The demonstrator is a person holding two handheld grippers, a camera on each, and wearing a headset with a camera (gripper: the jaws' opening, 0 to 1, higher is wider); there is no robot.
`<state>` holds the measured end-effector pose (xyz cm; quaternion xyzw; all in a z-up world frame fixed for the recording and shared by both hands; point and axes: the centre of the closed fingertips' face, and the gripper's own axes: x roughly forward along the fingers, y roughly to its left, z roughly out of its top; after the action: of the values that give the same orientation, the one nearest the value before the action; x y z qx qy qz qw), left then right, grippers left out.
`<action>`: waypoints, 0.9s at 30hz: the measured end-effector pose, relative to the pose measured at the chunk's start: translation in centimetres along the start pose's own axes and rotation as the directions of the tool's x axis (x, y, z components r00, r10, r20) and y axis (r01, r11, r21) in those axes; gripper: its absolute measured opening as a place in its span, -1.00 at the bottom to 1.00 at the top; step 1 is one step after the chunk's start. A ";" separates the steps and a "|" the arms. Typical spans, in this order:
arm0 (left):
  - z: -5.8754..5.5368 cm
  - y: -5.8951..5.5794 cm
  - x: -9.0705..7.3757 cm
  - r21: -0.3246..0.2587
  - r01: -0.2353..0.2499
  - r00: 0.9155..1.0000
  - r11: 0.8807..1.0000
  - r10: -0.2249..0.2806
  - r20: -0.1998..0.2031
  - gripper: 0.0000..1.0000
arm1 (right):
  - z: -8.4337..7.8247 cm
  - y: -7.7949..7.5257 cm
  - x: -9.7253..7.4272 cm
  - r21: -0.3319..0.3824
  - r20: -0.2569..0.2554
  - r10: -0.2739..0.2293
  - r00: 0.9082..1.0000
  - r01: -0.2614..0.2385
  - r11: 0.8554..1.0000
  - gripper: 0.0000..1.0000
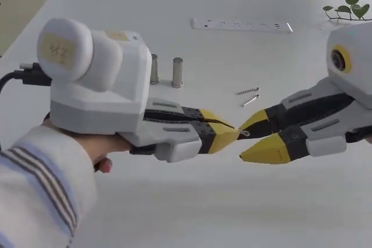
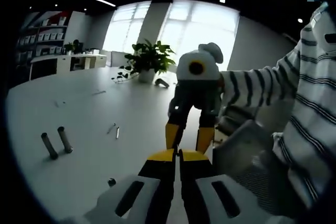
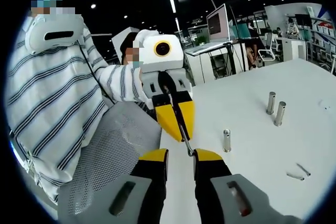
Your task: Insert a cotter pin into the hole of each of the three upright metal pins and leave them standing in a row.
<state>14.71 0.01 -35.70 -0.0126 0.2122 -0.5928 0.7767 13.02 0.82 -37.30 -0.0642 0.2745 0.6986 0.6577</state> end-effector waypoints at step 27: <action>-0.8 -0.4 -0.2 0.129 0.036 0.999 0.991 -0.032 -0.031 -1.00 | 0.3 0.5 0.4 -0.079 -0.006 -0.022 1.000 0.022 0.997 -1.00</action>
<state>14.05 0.30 -36.23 0.0431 0.1843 -0.6188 0.7624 12.60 1.32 -37.12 -0.0954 0.2481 0.7014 0.6613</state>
